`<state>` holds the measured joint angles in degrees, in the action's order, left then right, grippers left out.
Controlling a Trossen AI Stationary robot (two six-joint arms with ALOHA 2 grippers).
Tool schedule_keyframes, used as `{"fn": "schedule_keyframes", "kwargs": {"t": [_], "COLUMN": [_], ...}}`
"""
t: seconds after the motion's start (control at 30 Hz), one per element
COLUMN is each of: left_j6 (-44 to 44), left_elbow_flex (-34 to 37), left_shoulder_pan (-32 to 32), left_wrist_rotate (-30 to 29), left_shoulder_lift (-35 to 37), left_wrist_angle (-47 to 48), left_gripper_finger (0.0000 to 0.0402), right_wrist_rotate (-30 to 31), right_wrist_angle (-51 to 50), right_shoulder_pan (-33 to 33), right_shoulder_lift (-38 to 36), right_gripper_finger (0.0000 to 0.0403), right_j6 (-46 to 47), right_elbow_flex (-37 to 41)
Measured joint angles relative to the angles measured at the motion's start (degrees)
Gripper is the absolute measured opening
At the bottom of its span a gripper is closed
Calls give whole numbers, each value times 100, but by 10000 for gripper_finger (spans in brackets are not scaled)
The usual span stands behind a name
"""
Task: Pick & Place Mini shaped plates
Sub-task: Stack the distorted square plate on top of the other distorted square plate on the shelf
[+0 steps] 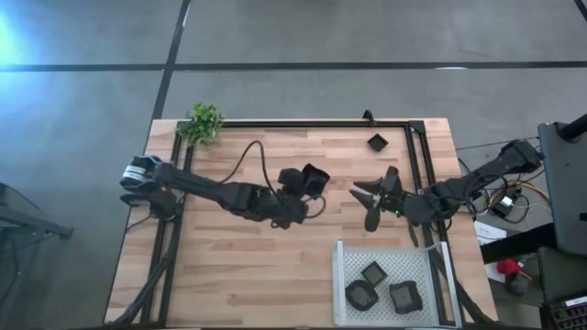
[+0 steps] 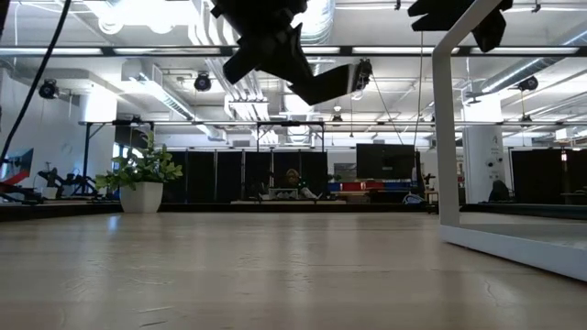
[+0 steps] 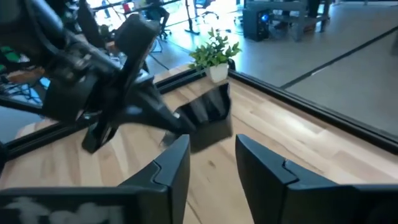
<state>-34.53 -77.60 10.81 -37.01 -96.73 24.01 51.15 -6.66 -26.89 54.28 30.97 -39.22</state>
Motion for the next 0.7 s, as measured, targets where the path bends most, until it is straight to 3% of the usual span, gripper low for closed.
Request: {"fn": "schedule_keyframes", "kwargs": {"t": [0.17,0.47,0.7], "left_j6": [-378,-964,-1051], "left_elbow_flex": [0,0,0], "left_shoulder_pan": [94,182,264], "left_wrist_rotate": [-6,-65,-61], "left_shoulder_lift": [-74,-129,-132], "left_wrist_angle": [-1,4,57], "left_gripper_finger": [0,0,0], "right_wrist_rotate": [-68,-1249,-1536], "right_wrist_angle": [-21,-27,-2], "right_shoulder_pan": [335,997,1306], "right_shoulder_lift": [289,748,1064], "right_gripper_finger": [138,128,118], "right_j6": [-26,-159,-138], "right_elbow_flex": [-232,-451,-452]}}
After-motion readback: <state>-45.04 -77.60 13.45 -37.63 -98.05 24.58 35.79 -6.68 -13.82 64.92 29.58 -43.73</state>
